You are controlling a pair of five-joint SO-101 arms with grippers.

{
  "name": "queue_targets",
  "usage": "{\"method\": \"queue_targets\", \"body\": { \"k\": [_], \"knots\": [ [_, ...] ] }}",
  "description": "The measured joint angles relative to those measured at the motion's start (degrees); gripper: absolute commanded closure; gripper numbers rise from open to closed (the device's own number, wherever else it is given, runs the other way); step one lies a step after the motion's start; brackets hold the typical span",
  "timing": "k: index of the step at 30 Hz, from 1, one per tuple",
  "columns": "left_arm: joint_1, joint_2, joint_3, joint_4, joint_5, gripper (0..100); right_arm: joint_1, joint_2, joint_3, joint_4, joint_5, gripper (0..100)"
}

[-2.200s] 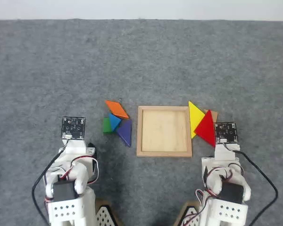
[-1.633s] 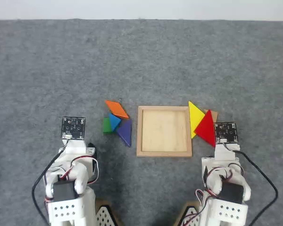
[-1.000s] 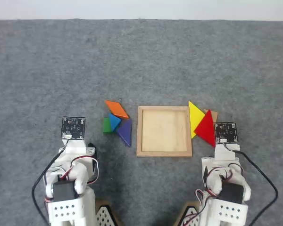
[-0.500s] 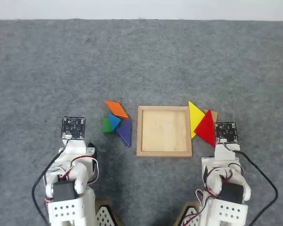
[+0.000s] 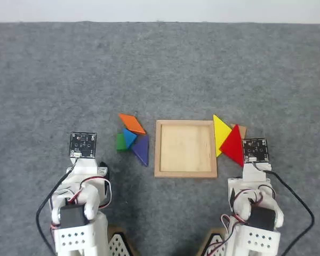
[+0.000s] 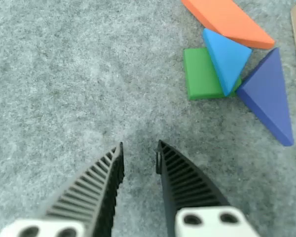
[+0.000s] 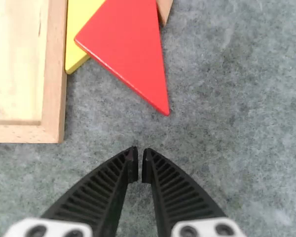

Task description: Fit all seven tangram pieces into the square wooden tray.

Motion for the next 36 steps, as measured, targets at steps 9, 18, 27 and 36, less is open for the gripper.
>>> {"method": "queue_targets", "body": {
  "k": [9, 18, 27, 36],
  "knots": [
    [0.00, 0.00, 0.00, 0.00, 0.00, 90, 0.00, 0.00, 0.00, 0.00, 0.00, 96.0],
    [0.00, 0.00, 0.00, 0.00, 0.00, 90, 0.00, 0.00, 0.00, 0.00, 0.00, 95.7],
    [0.00, 0.00, 0.00, 0.00, 0.09, 90, 4.48, 0.00, 0.00, -6.95, 6.33, 95.7],
    [0.00, 0.00, 0.00, 0.00, 0.09, 90, 4.75, 0.00, -8.53, -7.82, 13.27, 95.7]
  ]
}}
